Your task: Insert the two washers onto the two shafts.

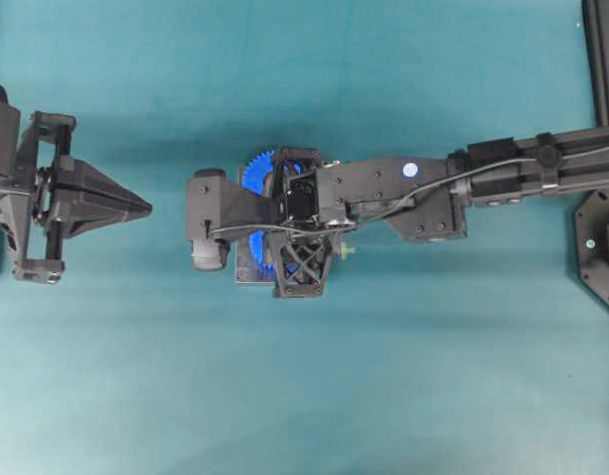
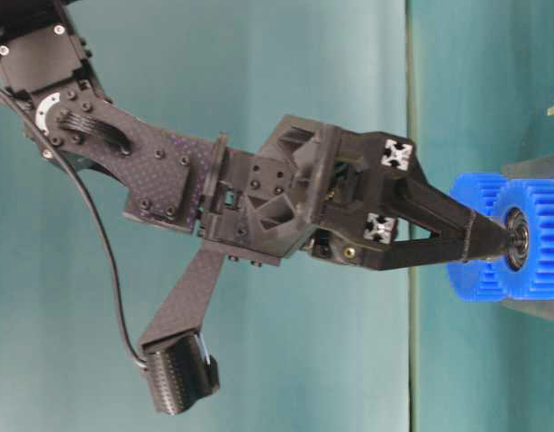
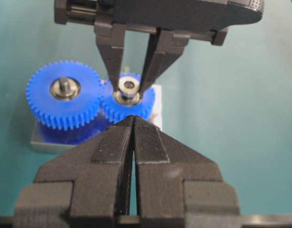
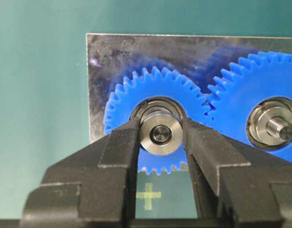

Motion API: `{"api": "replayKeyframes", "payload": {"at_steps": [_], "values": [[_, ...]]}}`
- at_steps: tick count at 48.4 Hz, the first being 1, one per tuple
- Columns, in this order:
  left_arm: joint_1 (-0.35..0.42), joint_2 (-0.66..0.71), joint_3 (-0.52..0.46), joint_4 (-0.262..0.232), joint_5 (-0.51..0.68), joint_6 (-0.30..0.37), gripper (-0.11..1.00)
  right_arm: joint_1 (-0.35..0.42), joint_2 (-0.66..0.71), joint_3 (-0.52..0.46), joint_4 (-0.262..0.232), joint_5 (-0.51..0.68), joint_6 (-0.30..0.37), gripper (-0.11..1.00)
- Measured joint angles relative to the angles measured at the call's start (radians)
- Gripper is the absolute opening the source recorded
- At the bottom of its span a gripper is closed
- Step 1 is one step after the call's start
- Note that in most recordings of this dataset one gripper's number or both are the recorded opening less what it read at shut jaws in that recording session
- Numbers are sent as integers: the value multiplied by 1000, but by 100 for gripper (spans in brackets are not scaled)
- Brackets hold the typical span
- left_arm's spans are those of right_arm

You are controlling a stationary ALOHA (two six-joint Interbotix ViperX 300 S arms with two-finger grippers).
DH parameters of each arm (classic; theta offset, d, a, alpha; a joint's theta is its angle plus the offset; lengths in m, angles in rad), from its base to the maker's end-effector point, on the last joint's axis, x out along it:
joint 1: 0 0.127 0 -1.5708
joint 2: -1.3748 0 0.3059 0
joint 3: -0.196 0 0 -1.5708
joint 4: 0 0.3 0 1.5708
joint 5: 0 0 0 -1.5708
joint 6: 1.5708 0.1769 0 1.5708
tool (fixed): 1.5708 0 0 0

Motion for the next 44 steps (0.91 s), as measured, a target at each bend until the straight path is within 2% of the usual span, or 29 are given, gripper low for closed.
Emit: {"api": "replayKeyframes", "payload": {"at_steps": [12,19,21,35,44], "values": [[-2,-2,0,0,0,0,0,-2,2,0,2,5,0,35],[0,-2,0,-2,0,0,0,-12,2,0,0,20,0,74],[0,0,0,-2,0,2,0,-17,2,0,-2,25,0,80],[-2,0,0,-2,0,0,0,-17,-15,5,-35,32,0,77],[-20,-3,2,-2,-32,2,0,-17,-75,48,-35,26,0,77]]}}
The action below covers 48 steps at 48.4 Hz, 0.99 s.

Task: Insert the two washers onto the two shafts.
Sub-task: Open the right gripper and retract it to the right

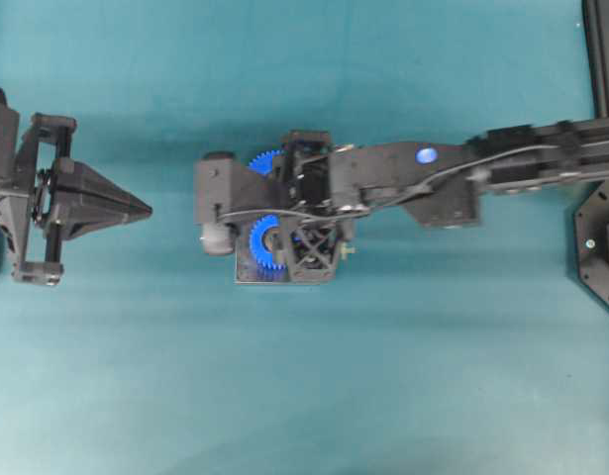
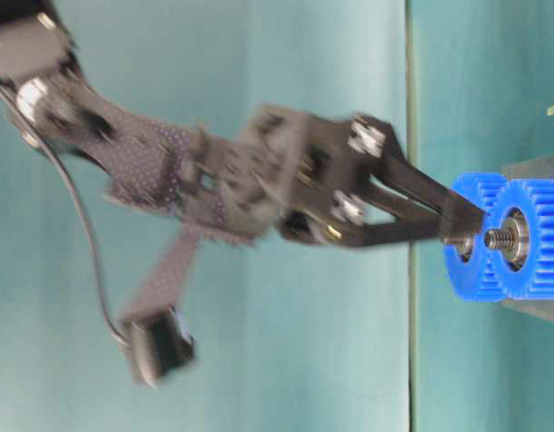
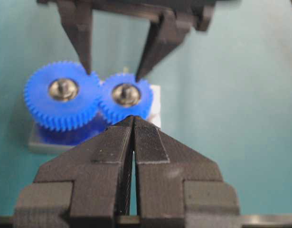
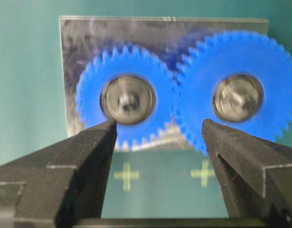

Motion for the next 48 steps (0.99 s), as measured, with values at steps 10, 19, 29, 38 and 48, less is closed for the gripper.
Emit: {"api": "replayKeyframes", "payload": {"at_steps": [10,19,29,38,48], "values": [[-8,-2,11,2,-20,0,0,-2,-67,75,0,-55,2,76],[-8,-2,15,2,-38,-2,0,-12,-146,158,0,-167,9,76],[-8,0,18,2,-40,0,0,-23,-259,281,0,-304,32,76],[-8,-2,20,2,-41,2,0,-37,-373,405,0,-394,101,73],[-8,-17,28,0,-44,5,0,-55,-534,563,-2,-537,141,66]]}}
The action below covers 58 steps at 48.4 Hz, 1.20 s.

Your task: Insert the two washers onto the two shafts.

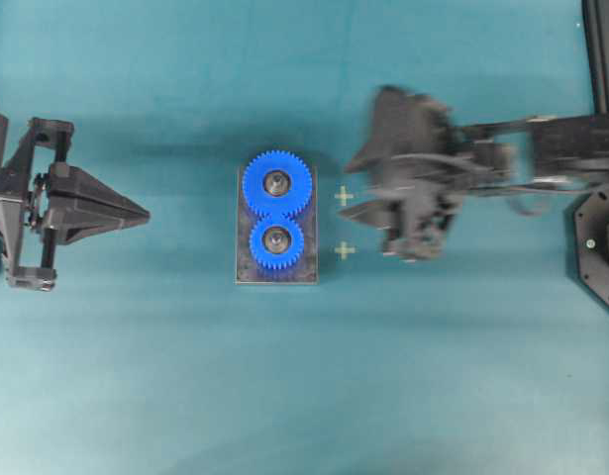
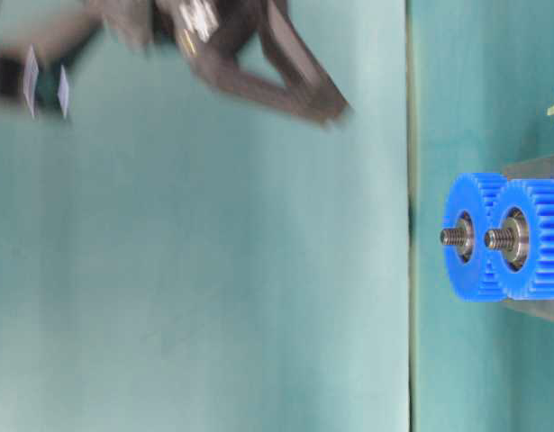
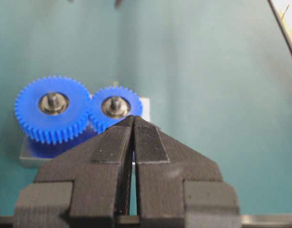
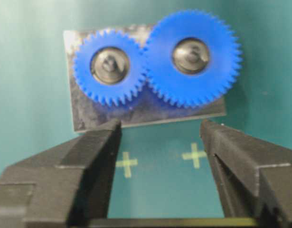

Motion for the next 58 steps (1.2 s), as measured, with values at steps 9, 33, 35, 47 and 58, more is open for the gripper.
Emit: {"api": "replayKeyframes", "payload": {"at_steps": [9,33,35,47,58], "values": [[0,-21,17,2,0,0,0,0,-183,184,8,-178,6,65],[0,-49,40,2,0,2,0,14,-514,426,29,-291,32,4],[0,-51,40,0,0,2,0,14,-522,434,28,-293,41,1],[2,-52,46,2,0,0,0,14,-532,480,29,-291,71,-1],[2,-61,58,0,0,-6,0,15,-534,502,29,-291,74,-1]]}}
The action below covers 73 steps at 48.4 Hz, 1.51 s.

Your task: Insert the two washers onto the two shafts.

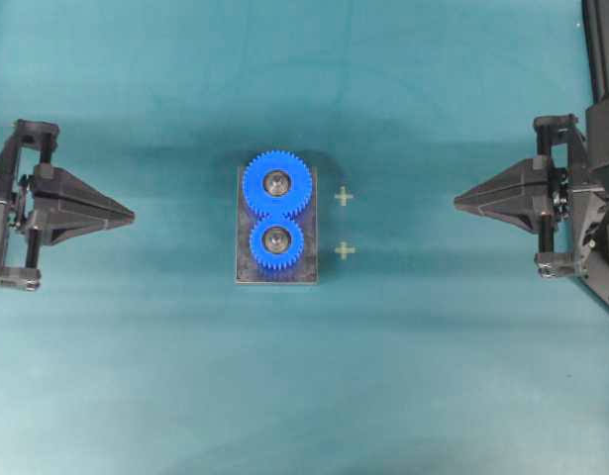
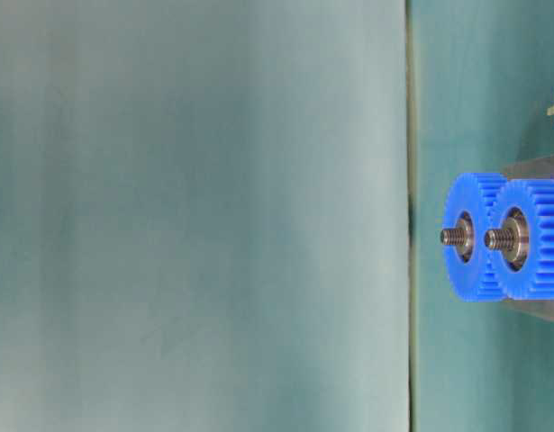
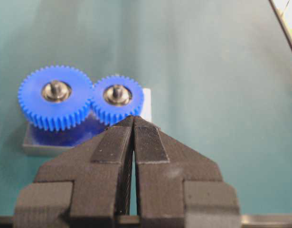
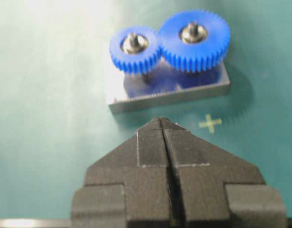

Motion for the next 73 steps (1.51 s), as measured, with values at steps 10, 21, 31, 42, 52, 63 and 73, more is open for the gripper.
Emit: {"api": "replayKeyframes", "payload": {"at_steps": [10,21,31,42,52,63,73], "values": [[0,-17,6,0,0,-3,0,0,0,2,0,0,2,-1],[2,-35,35,0,-2,-8,0,0,-14,32,0,-8,2,-1],[2,-57,48,2,-23,-18,0,5,-81,86,0,-23,5,-1],[3,-46,69,2,-25,-20,0,6,-106,87,0,-6,5,-1],[3,-15,74,2,-29,-18,0,15,-101,87,0,-3,5,-1],[5,-12,75,2,-51,-20,0,44,-83,83,0,18,5,-1],[5,11,74,2,-54,-18,0,49,-63,51,-5,-11,5,-1]]}}
